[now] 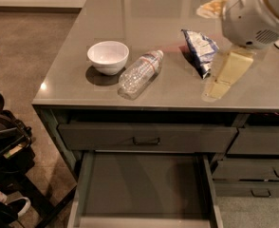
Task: Place water bottle into middle drawer
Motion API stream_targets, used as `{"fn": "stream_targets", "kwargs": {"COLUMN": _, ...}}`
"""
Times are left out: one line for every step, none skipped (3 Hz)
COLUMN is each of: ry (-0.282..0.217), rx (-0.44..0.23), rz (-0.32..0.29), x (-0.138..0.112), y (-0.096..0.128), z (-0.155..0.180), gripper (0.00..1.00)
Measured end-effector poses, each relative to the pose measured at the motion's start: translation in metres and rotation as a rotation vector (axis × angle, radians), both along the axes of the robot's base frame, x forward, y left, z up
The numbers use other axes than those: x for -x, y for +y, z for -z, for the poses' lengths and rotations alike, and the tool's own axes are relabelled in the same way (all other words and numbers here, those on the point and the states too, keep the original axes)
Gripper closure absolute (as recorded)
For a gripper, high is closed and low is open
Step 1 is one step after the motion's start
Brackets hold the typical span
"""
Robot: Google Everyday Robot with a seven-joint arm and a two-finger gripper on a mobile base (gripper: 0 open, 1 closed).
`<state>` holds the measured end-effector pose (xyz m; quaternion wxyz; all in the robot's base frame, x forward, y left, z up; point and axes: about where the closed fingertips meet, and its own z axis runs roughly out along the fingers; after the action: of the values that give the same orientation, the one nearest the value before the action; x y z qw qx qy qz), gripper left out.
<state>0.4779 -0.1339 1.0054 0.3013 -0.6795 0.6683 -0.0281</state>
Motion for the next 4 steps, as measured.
{"fn": "stream_targets", "kwargs": {"ry": -0.035, "rx": 0.032, "rz": -0.074, "x": 0.002, "y": 0.003, "z": -0.003, "gripper": 0.0}}
{"fn": "stream_targets", "kwargs": {"ry": -0.035, "rx": 0.033, "rz": -0.073, "x": 0.002, "y": 0.003, "z": -0.003, "gripper": 0.0}}
{"fn": "stream_targets", "kwargs": {"ry": -0.067, "rx": 0.034, "rz": -0.143, "x": -0.006, "y": 0.009, "z": -0.002, "gripper": 0.0}}
{"fn": "stream_targets", "kwargs": {"ry": -0.129, "rx": 0.01, "rz": -0.301, "x": -0.045, "y": 0.021, "z": 0.003, "gripper": 0.0}}
